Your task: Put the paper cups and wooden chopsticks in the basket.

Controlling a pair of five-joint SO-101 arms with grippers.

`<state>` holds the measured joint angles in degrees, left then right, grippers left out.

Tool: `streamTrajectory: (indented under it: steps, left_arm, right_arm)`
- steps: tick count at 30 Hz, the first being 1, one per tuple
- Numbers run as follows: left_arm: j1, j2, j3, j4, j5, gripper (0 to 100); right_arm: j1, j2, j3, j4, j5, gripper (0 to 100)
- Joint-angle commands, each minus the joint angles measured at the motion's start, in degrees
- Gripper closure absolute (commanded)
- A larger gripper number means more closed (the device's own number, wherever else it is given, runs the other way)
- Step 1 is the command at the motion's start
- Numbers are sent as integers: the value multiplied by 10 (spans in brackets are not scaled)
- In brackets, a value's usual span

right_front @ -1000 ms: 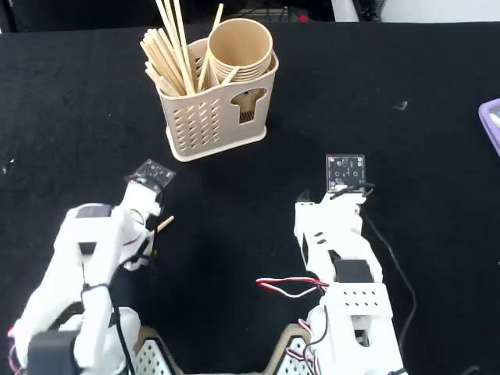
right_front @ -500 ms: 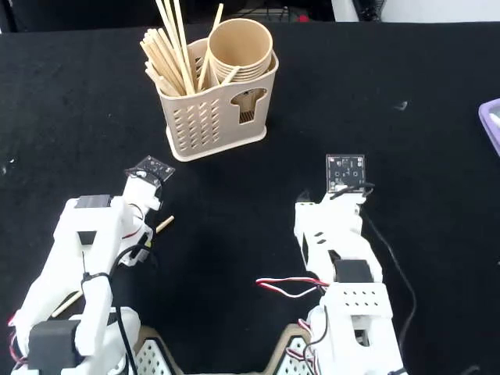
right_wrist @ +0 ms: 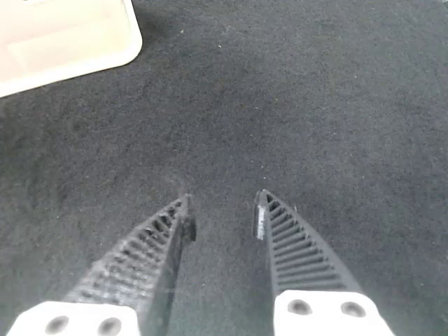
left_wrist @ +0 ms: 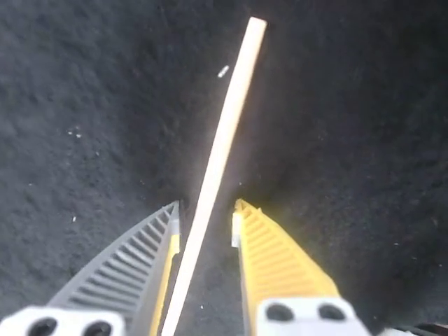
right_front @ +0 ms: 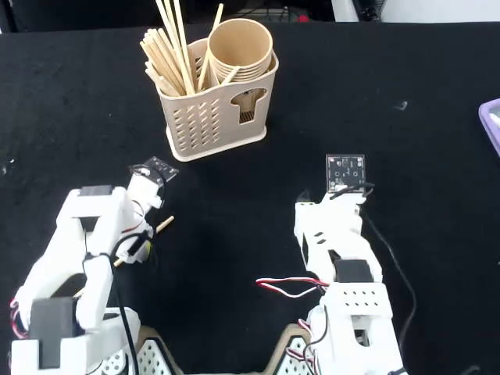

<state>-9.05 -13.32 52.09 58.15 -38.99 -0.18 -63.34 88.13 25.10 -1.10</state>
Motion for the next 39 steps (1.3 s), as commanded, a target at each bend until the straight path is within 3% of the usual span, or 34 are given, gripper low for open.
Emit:
streamTrajectory:
  steps: [1, 4, 7, 9, 16, 25, 28, 31, 35, 39]
  left_arm:
    - [4, 25, -25, 0, -3, 873]
    - [4, 25, -25, 0, -3, 888]
    - [4, 25, -28, 0, -3, 973]
    - [4, 25, -34, 12, -4, 963]
    - [5, 25, -125, 127, -4, 970]
    - [4, -10, -329, 286, 4, 970]
    - [4, -68, -379, 289, 52, 970]
    - [4, -141, -422, 251, 160, 970]
    - [4, -239, -436, 138, 335, 970]
    - [6, -295, -433, 11, 447, 970]
  right_arm:
    - [-9, -12, -15, -15, 6, 850]
    - [-9, -12, -15, -15, 6, 850]
    - [-9, -12, -15, -15, 6, 850]
    - [-9, -12, -15, -15, 6, 850]
    - [-9, -12, -15, -15, 6, 850]
    - [-9, -12, -15, -15, 6, 850]
    - [-9, -12, -15, -15, 6, 850]
    - [-9, -12, -15, -15, 6, 850]
    - [-9, -12, -15, -16, 6, 850]
    - [-9, -12, -15, -16, 6, 850]
